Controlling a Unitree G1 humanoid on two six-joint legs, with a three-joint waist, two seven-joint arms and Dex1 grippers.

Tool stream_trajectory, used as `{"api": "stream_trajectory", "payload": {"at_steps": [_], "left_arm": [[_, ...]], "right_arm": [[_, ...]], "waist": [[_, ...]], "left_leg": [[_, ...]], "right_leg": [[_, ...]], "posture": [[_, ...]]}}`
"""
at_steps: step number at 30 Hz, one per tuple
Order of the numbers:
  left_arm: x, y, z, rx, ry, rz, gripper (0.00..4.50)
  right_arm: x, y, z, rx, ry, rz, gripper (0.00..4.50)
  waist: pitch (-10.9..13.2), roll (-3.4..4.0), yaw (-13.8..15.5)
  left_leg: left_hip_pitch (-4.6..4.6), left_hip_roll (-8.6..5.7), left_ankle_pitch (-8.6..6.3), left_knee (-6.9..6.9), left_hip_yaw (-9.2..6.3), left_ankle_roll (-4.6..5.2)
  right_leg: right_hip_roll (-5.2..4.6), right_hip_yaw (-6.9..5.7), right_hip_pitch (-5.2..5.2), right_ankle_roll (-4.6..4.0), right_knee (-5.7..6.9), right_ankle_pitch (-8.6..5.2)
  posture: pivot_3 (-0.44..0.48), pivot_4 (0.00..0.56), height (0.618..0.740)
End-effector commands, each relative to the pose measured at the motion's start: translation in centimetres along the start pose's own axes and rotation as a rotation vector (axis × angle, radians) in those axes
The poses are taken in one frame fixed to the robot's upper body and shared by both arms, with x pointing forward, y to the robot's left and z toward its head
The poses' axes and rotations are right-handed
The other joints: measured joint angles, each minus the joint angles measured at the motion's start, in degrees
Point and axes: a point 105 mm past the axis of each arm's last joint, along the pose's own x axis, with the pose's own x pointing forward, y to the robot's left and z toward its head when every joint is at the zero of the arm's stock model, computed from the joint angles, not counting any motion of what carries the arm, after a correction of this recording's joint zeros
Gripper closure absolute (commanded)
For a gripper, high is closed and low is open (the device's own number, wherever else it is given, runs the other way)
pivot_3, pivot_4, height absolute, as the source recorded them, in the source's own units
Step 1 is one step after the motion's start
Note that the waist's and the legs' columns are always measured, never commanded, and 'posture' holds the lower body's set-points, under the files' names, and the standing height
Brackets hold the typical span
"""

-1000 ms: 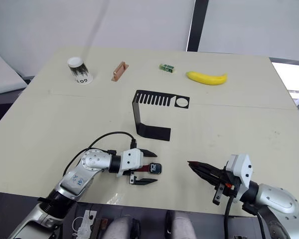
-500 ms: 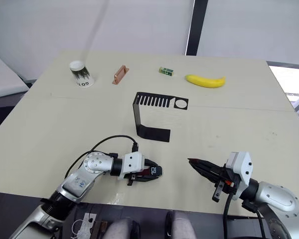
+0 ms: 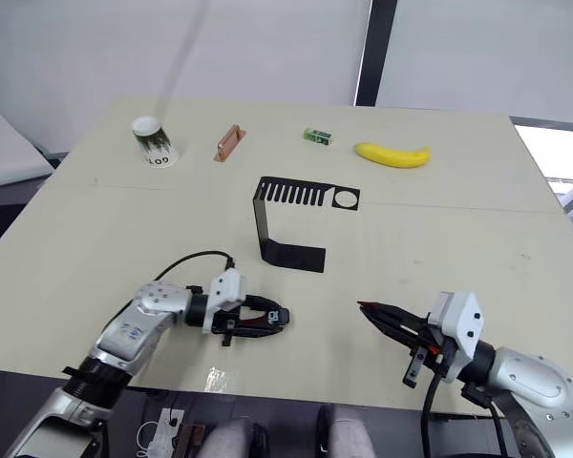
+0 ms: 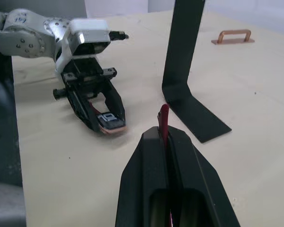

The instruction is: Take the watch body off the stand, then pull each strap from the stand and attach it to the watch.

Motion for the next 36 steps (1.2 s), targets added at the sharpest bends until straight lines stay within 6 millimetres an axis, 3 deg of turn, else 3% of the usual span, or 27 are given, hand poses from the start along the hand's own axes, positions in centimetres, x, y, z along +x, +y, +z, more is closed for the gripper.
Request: {"api": "stream_trajectory", "payload": {"at_steps": [1,5,14,19,36], "left_arm": [[-1.2,0.0,4.3,-0.061,-0.131,-0.072,2.92],[-2.0,0.3,6.1,-0.177,-0.128,-0.127,2.92],[-0.3,-1.6,8.5,-0.456,-0.191,-0.312,2.92],[0.2,-1.2,8.6,-0.605,-0.204,-0.344,2.92],[1.0,-1.7,7.2,-0.651,-0.153,-0.359,2.92]], "right_arm": [[0.9,1.4,2.0,-0.076,-0.043,0.051,4.50],[1.9,1.5,2.9,-0.165,-0.049,0.065,4.50],[3.1,1.1,2.7,-0.361,-0.011,0.064,4.50],[3.5,1.2,2.7,-0.455,-0.002,0.084,4.50],[3.9,1.3,2.8,-0.503,-0.023,0.096,4.50]], "waist": [[0.03,-0.04,0.20],[0.10,-0.15,0.00],[0.20,-0.29,0.05],[0.25,-0.36,-0.07],[0.29,-0.37,-0.05]], "left_leg": [[-0.03,-0.01,0.00,0.01,-0.02,-0.01],[-0.08,-0.05,0.00,0.05,-0.07,-0.04],[-0.10,-0.05,0.01,0.07,-0.07,-0.13],[-0.10,-0.06,0.02,0.09,-0.07,-0.14],[-0.09,-0.03,0.05,0.09,-0.08,-0.24]], "right_leg": [[0.00,-0.01,0.00,0.01,0.00,-0.01],[0.00,-0.02,0.01,0.06,-0.02,-0.03],[0.06,0.02,0.00,0.14,-0.02,-0.12],[0.08,0.03,0.00,0.15,-0.01,-0.13],[0.09,0.04,-0.01,0.09,0.01,-0.16]], "posture": [[0.000,0.150,0.740],[0.000,0.150,0.740],[0.000,0.150,0.740],[0.000,0.150,0.740],[0.000,0.150,0.740]]}}
